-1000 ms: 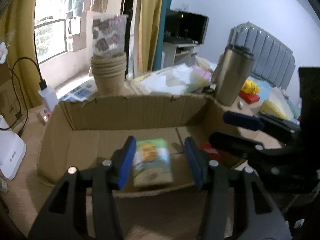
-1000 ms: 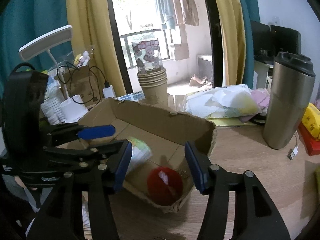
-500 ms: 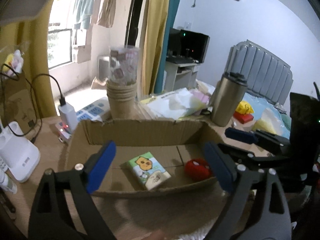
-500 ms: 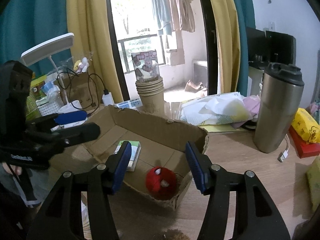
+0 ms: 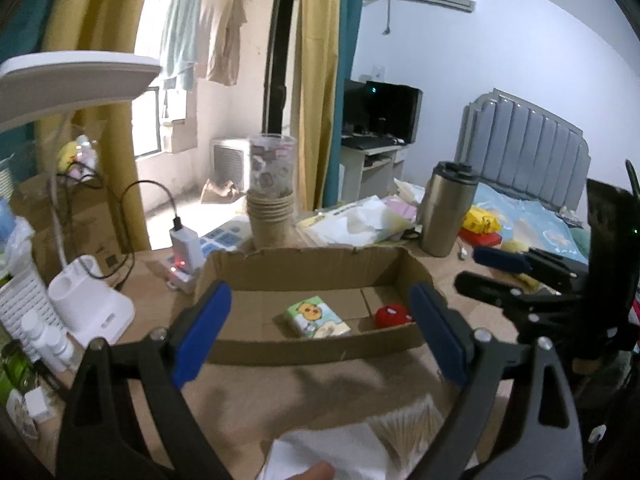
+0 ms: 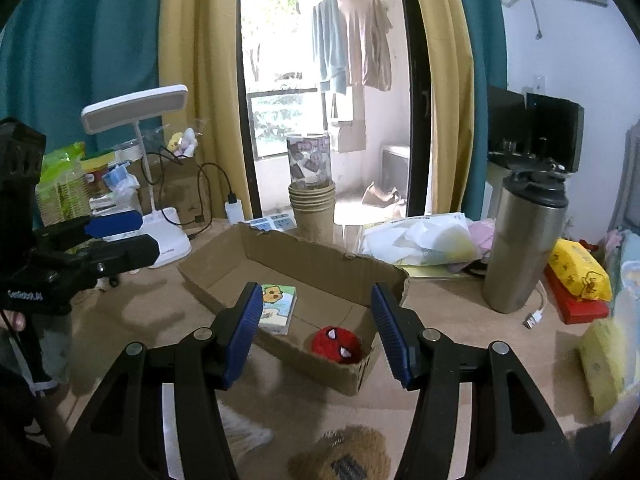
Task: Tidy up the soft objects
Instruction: 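Move both tools back to the towels and bubble wrap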
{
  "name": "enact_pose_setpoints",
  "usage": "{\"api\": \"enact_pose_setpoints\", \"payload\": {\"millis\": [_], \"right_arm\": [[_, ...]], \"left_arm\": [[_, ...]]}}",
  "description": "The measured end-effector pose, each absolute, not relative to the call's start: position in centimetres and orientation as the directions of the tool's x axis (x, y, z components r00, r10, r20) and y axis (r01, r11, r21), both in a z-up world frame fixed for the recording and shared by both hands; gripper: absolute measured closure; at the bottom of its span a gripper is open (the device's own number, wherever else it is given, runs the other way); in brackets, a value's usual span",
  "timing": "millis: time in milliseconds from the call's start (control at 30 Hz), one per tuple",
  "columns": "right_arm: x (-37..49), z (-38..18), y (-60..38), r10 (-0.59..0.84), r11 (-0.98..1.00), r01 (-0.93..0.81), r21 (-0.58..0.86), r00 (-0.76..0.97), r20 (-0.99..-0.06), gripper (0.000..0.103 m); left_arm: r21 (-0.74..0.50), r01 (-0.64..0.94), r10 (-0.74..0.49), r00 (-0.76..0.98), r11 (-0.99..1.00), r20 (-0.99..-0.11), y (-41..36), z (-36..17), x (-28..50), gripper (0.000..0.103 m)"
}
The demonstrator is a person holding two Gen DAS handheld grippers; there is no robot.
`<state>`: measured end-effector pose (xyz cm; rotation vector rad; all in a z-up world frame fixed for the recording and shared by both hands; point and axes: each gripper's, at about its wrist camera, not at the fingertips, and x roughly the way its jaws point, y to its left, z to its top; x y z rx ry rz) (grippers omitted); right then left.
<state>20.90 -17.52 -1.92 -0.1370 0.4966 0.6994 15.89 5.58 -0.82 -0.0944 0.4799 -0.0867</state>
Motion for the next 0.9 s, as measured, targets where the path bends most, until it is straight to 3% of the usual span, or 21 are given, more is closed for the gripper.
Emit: {"api": "enact_pose_setpoints", "payload": {"millis": [400, 900], "right_arm": [[15.9, -1.2, -20.7, 0.511, 0.804, -0.595, -0.004, 0.693, -0.508, 0.038], [13.2, -3.7, -22.3, 0.488, 0.809, -0.587, 0.024, 0.650, -0.583, 0.037]], "left_arm": [[-0.158, 0.010, -0.079, 0.895, 0.987, -0.439, 7.9, -1.2, 9.9, 0.011], [-0.273, 0.056, -0.186, 0.857, 0.961, -0.481, 7.0, -4.8, 6.8, 0.011]]}}
